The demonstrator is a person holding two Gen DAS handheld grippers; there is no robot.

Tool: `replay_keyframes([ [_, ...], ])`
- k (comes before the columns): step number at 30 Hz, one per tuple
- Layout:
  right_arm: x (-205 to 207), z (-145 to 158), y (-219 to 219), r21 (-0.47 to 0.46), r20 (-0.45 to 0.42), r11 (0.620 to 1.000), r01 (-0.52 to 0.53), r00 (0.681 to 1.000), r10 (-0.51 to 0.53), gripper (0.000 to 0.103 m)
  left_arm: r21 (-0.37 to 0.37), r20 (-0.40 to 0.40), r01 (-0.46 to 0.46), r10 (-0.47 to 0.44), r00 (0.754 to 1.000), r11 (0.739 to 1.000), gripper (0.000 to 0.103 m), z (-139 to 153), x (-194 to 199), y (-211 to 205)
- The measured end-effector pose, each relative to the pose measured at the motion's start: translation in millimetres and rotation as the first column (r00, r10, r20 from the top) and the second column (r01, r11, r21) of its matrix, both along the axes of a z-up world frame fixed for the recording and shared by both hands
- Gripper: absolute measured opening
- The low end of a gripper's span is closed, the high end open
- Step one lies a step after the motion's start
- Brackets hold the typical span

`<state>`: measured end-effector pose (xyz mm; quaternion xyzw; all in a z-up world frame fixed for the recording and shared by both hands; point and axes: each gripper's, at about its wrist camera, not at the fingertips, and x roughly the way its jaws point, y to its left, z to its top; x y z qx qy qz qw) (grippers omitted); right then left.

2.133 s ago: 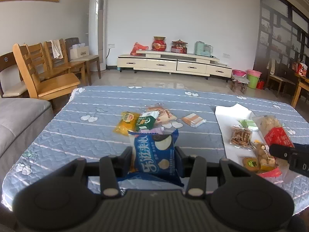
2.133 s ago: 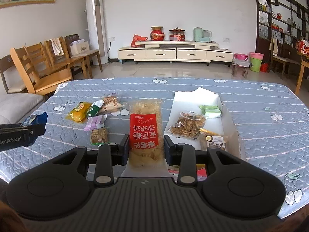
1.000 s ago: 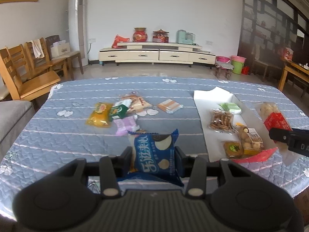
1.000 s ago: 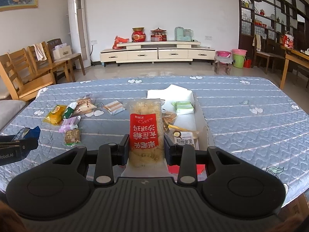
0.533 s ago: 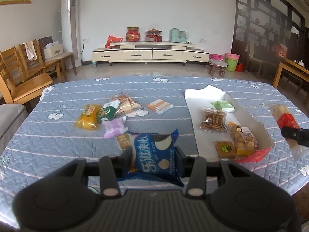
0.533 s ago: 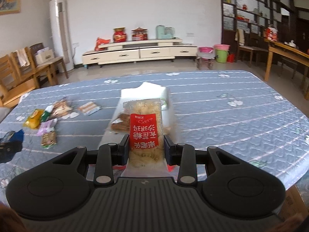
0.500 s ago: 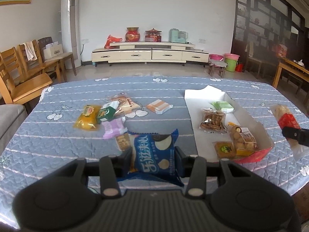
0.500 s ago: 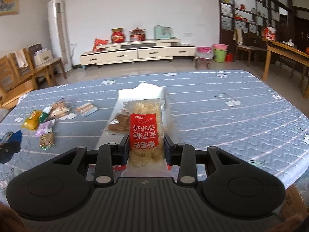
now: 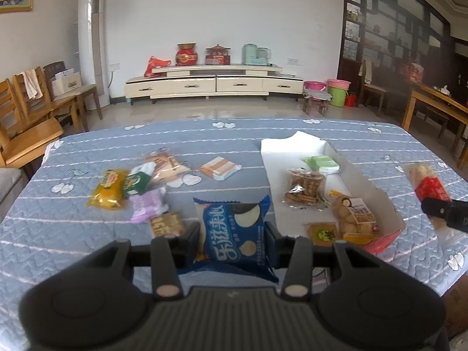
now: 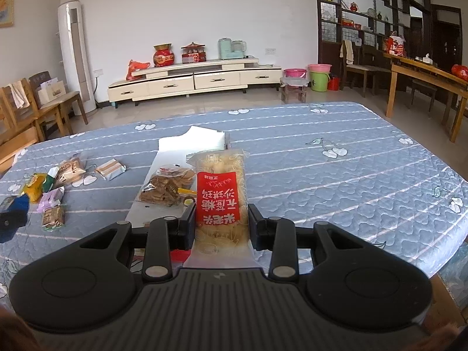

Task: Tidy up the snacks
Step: 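Carry the blue chip bag with left tool while right tool carries cracker bag to tray, then release the chip bag into the tray with left tool while right tool releases cracker bag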

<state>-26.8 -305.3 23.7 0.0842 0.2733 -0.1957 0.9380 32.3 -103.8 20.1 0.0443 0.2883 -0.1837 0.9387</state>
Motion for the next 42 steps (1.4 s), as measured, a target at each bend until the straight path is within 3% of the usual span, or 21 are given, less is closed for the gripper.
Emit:
replay_keyframes([
  [19, 27.7, -3.6, -24.2, 0.008, -0.01, 0.998, -0.066, 0.998, 0.066, 0.043, -0.01, 0.03, 0.123, -0.123, 0.992, 0.992, 0.044, 12.0, 36.4, -80.4],
  [30, 87.1, -0.8, -55.6, 0.027, -0.01, 0.994, -0.11, 0.994, 0.11, 0.043, 0.022, 0.033, 0.098, -0.099, 0.995, 0.995, 0.044, 12.5, 102.3, -117.9],
  [42, 161.4, -14.6, -87.0, 0.039, -0.071, 0.987, -0.158, 0.985, 0.16, 0.043, 0.065, 0.001, 0.106, -0.106, 0.994, 0.992, 0.044, -6.1, 165.3, -159.6],
])
